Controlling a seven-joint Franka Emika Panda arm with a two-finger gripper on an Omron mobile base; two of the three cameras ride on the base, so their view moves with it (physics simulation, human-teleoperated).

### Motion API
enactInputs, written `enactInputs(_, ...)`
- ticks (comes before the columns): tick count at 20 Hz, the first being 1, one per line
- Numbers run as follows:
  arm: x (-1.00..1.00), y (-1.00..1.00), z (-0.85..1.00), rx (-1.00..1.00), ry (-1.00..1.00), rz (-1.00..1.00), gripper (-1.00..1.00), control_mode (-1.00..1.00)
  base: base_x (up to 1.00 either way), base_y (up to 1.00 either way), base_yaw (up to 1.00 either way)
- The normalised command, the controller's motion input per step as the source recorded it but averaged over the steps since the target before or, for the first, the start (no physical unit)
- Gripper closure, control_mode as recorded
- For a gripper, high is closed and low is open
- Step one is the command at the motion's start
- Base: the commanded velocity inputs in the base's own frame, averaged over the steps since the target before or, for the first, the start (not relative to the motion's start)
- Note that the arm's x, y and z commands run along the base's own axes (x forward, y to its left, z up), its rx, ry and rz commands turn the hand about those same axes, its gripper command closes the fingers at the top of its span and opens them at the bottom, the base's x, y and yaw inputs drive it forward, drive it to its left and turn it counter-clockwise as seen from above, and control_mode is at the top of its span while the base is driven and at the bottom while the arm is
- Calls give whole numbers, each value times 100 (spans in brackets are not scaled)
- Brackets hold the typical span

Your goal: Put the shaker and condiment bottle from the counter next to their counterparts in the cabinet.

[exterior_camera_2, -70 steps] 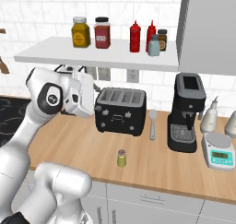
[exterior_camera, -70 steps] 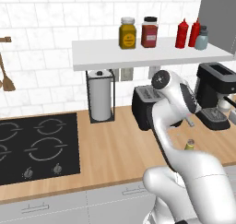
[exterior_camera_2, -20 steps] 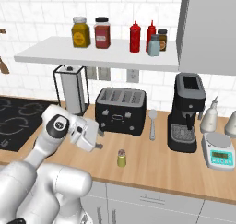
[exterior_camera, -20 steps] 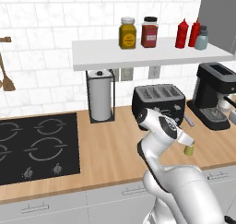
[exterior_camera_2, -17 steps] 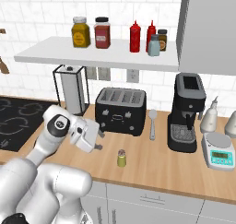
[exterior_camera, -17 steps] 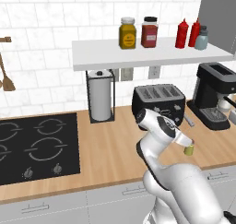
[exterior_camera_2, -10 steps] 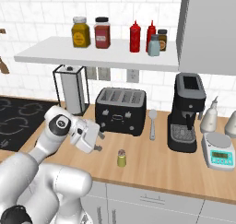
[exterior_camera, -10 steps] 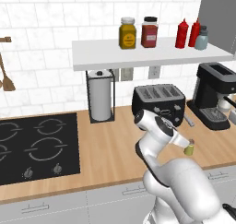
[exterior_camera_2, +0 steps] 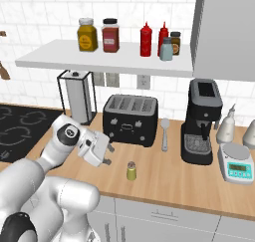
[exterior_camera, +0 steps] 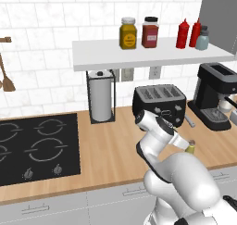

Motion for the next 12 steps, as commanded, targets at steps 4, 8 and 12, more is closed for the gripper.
enactInputs(4,0,-7,-31,0,0,0,-100,-100,0,0,0)
enactInputs(8,0,-9,-32,1,0,1,-100,-100,0,0,0)
enactInputs(12,0,-14,-32,2,0,3,-100,-100,0,0,0)
